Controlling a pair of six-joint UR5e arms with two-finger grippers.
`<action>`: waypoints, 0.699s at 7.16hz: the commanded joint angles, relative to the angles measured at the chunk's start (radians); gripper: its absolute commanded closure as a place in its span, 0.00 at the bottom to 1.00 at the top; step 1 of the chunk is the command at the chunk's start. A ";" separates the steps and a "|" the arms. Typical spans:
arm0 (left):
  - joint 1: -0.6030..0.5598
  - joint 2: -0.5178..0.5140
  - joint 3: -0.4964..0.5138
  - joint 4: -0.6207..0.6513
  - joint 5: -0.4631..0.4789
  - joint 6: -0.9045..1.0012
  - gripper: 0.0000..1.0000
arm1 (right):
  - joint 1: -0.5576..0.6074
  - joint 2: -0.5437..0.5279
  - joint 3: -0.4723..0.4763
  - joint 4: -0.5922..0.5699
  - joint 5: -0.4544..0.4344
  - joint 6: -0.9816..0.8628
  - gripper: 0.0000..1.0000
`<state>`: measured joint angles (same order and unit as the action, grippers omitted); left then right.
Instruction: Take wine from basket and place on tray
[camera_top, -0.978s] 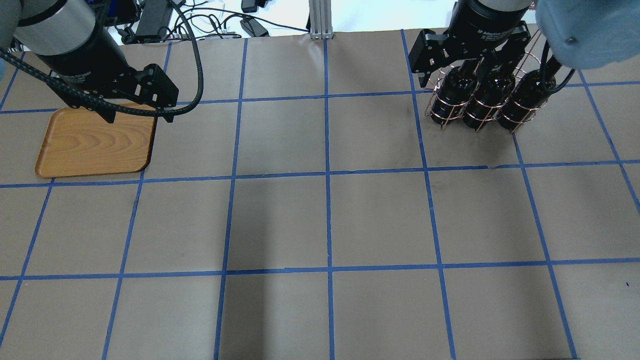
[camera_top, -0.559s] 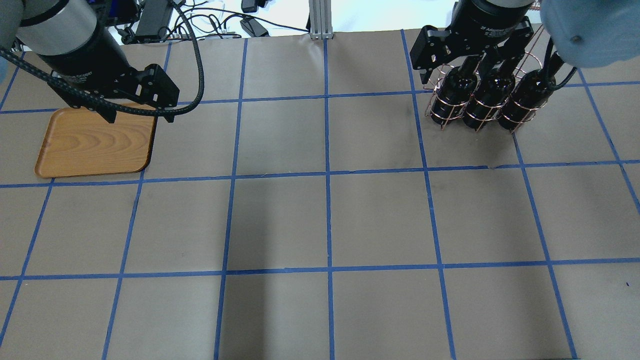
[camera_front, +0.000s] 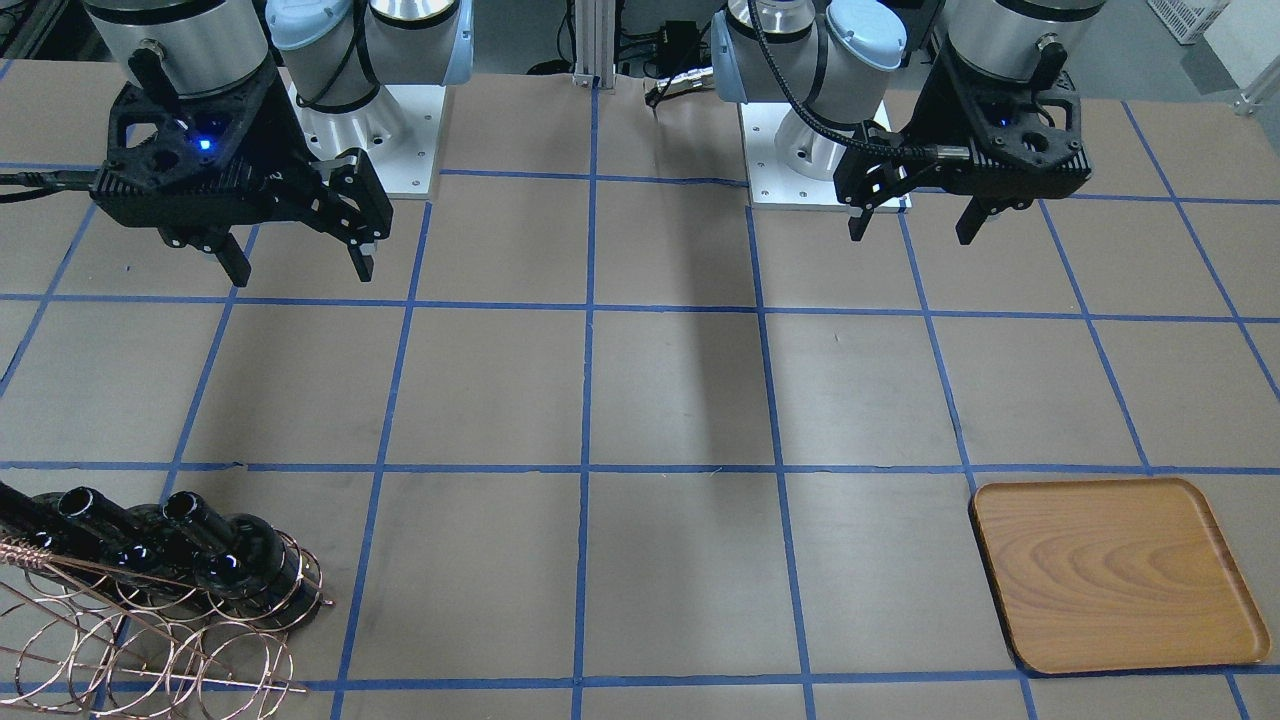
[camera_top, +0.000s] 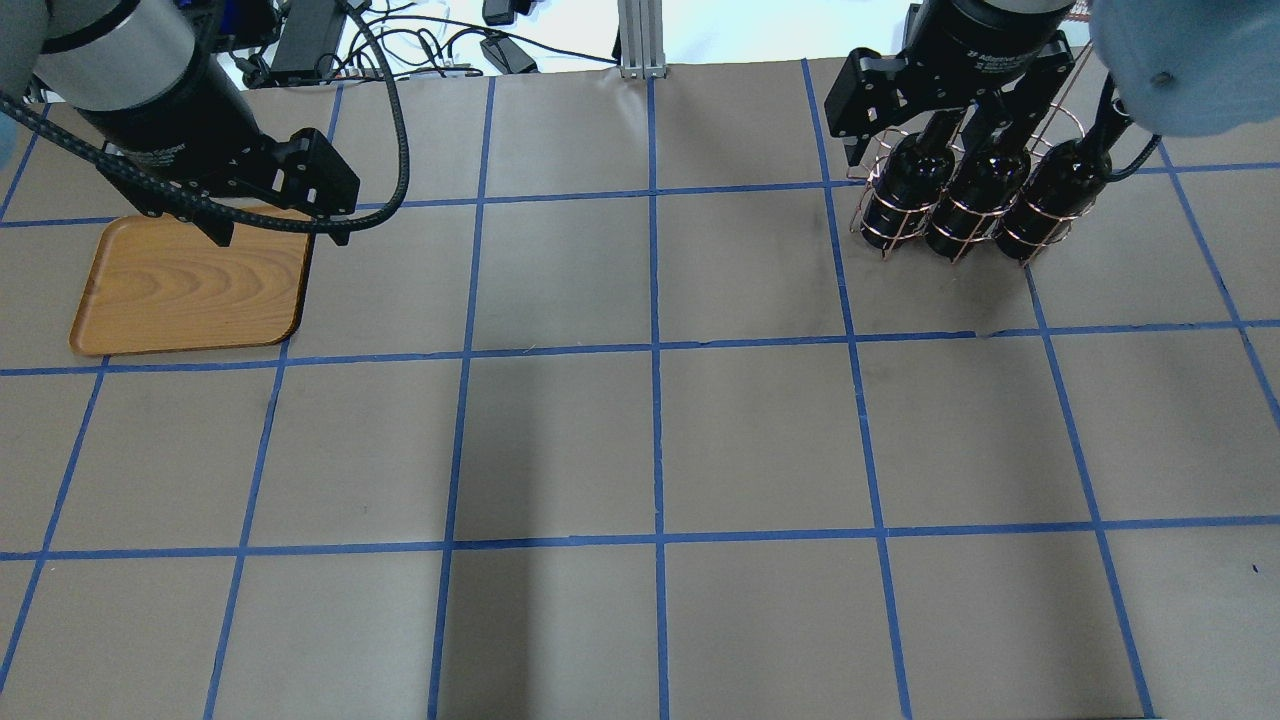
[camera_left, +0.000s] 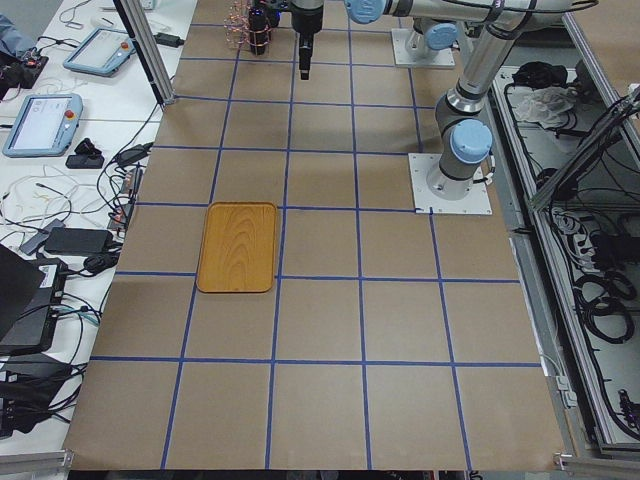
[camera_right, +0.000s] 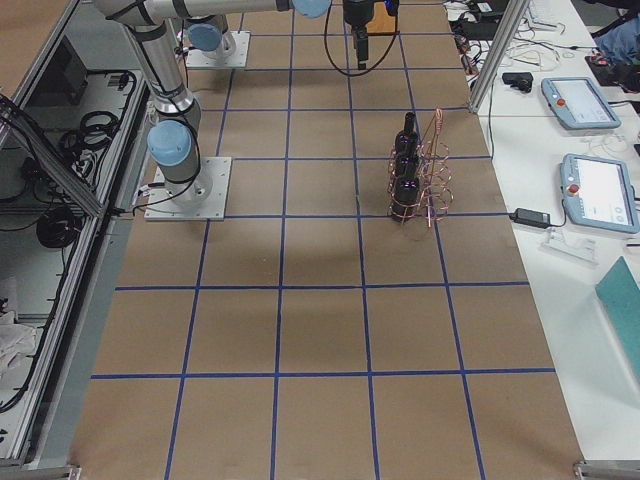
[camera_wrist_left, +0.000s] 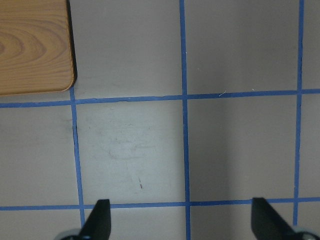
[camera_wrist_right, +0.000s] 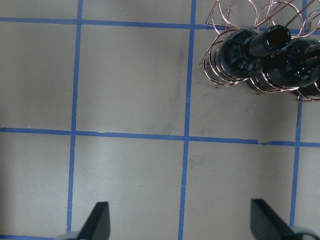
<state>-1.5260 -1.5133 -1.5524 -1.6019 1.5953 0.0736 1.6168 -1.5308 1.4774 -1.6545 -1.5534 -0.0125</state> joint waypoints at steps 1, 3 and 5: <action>0.000 -0.001 0.000 0.000 0.000 0.000 0.00 | -0.003 0.001 0.001 -0.007 0.006 0.006 0.00; 0.000 -0.001 -0.002 0.000 0.000 -0.002 0.00 | -0.006 0.001 0.001 -0.019 0.007 -0.006 0.00; 0.000 -0.001 -0.002 0.000 0.000 -0.002 0.00 | -0.117 0.004 0.001 -0.041 0.018 -0.090 0.00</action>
<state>-1.5263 -1.5132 -1.5539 -1.6021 1.5954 0.0730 1.5739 -1.5275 1.4788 -1.6857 -1.5425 -0.0393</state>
